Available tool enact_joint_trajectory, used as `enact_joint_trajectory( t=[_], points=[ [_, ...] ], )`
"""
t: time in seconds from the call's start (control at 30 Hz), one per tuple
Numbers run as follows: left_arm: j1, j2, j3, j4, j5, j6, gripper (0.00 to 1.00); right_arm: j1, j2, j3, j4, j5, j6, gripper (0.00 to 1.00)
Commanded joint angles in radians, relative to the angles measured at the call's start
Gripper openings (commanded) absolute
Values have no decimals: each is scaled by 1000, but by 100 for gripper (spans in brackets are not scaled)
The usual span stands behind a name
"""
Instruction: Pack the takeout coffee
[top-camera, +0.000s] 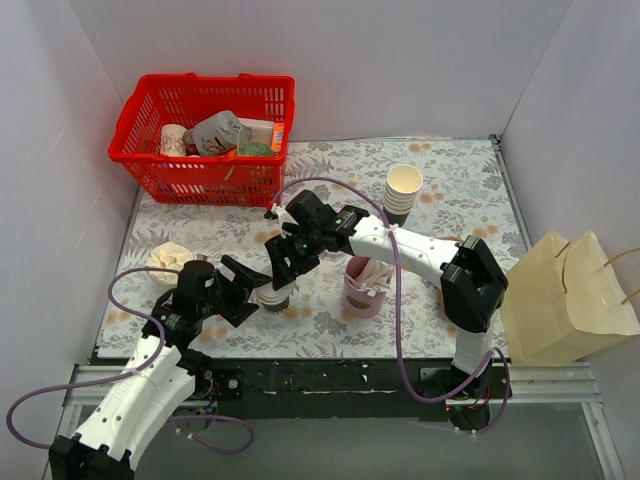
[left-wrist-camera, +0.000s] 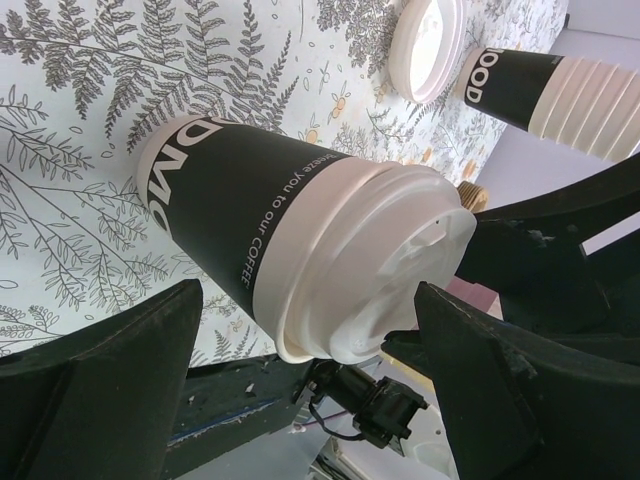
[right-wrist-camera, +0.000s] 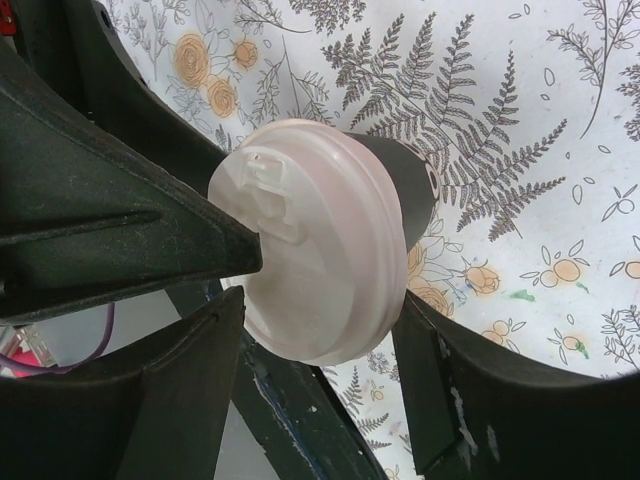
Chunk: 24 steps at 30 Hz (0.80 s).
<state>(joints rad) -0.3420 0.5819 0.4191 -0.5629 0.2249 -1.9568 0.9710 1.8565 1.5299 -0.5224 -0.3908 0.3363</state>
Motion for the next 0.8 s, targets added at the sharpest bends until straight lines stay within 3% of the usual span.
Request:
enact_joint_trajectory(
  t=[0.0,0.17,0.77],
  points=[
    [5,-19,3,-34,-28,-7,87,9,-14,16,4,33,-11,68],
    [5,-28,3,-43,-32,-5,87,9,-37,-5,13,90,13,68],
    [5,-36,1,-43,-41,-19,84,24,-49,-25,53,10,-13,68]
  ],
)
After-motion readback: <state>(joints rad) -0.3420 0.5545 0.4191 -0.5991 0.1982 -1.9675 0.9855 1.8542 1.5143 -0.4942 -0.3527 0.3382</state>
